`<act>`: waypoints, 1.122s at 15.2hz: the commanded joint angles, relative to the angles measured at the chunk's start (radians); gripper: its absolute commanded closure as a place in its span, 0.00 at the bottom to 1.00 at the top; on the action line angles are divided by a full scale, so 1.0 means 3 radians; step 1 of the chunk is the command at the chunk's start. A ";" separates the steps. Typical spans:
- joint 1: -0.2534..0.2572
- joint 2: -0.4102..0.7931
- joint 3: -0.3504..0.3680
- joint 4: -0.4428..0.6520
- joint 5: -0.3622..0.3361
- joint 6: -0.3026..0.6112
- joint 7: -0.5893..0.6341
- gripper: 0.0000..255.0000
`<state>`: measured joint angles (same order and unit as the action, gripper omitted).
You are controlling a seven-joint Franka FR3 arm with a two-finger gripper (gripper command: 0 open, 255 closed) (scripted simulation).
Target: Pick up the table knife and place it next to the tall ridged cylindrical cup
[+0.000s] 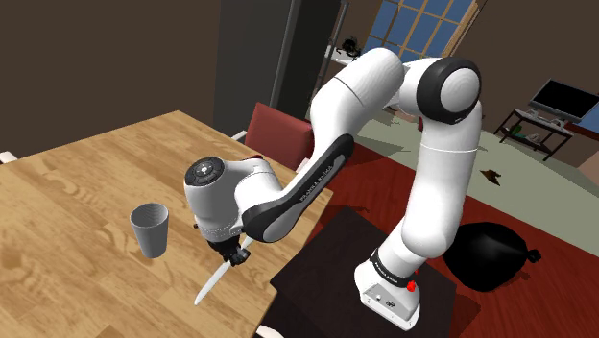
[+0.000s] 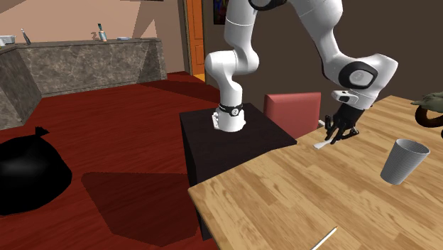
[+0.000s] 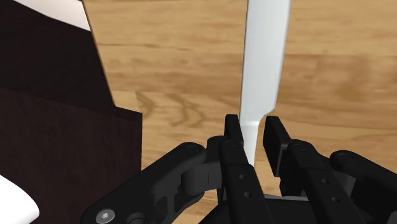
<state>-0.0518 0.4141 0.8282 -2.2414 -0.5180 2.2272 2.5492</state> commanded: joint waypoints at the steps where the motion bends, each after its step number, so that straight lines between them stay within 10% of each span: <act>1: 0.0060 0.0099 -0.0072 0.0011 -0.0099 0.0054 0.0070 1.00; 16: 0.0251 0.0418 -0.0323 0.0064 -0.0407 0.0235 0.0278 1.00; 17: 0.0251 0.0418 -0.0323 0.0064 -0.0407 0.0235 0.0278 0.00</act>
<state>0.0235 0.5393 0.7314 -2.2223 -0.6402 2.2977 2.6327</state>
